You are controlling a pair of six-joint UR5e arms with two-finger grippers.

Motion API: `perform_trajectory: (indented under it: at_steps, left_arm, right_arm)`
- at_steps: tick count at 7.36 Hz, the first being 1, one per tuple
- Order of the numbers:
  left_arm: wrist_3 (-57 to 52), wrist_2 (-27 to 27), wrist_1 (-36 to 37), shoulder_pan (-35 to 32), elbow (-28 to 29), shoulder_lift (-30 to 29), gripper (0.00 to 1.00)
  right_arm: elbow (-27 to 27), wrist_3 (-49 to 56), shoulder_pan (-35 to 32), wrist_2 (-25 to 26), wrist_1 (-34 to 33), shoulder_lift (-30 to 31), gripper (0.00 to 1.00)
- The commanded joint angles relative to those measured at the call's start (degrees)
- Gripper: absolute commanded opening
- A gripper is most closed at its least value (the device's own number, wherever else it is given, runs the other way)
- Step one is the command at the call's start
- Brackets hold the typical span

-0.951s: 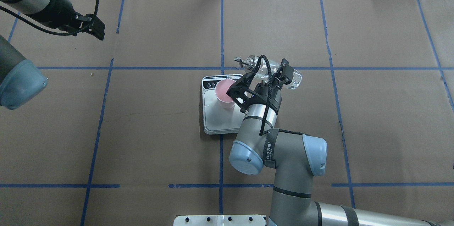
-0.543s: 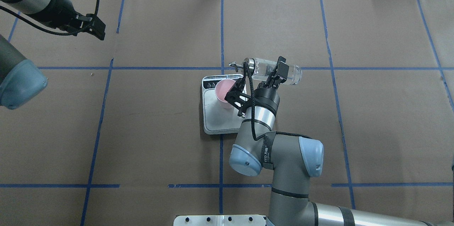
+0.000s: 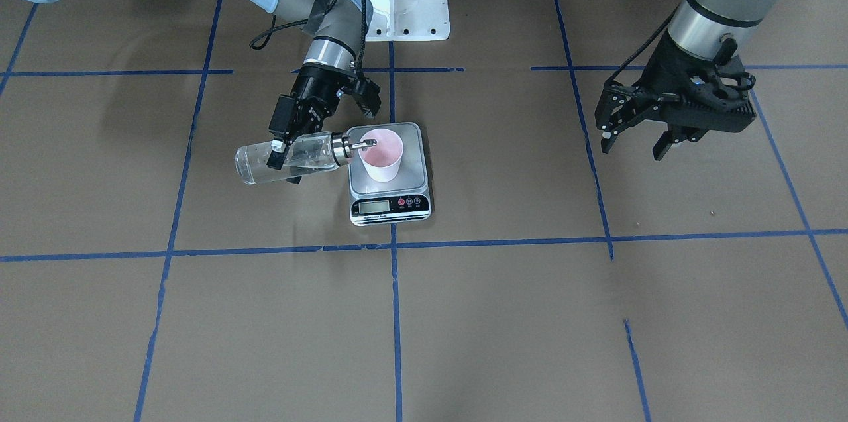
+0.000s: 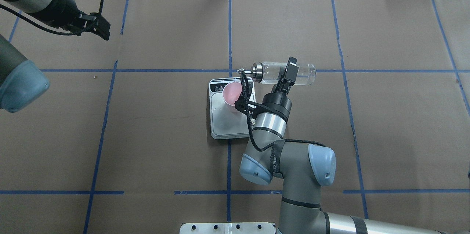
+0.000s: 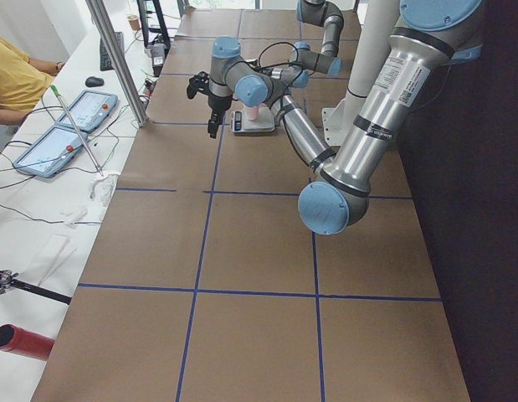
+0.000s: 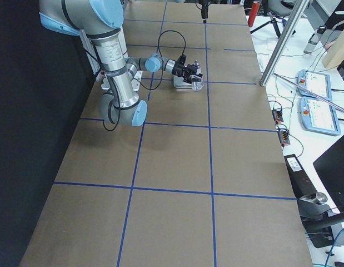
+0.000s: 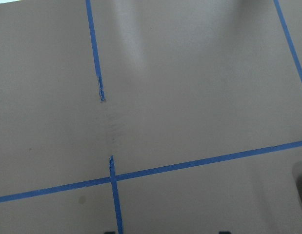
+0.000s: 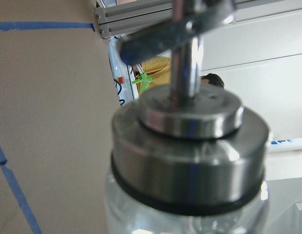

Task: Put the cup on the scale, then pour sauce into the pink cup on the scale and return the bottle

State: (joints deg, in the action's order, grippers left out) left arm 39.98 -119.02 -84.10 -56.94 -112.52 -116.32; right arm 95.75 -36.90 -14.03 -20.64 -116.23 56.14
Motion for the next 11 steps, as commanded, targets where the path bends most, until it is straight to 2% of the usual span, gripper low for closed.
perform_trajectory:
  at_steps: [1, 4, 11]
  left_arm:
    - [0.3, -0.2, 0.1, 0.0, -0.5, -0.1, 0.77]
    - [0.6, -0.2, 0.2, 0.1, -1.2, -0.1, 0.77]
    - [0.6, -0.2, 0.2, 0.1, -1.2, -0.1, 0.77]
  right_arm:
    - [0.1, 2.4, 0.4, 1.9, -4.0, 0.1, 0.00]
    - [0.2, 5.2, 0.5, 3.6, -8.7, 0.3, 0.00]
    - [0.6, 9.1, 0.6, 4.2, -8.8, 0.5, 0.00]
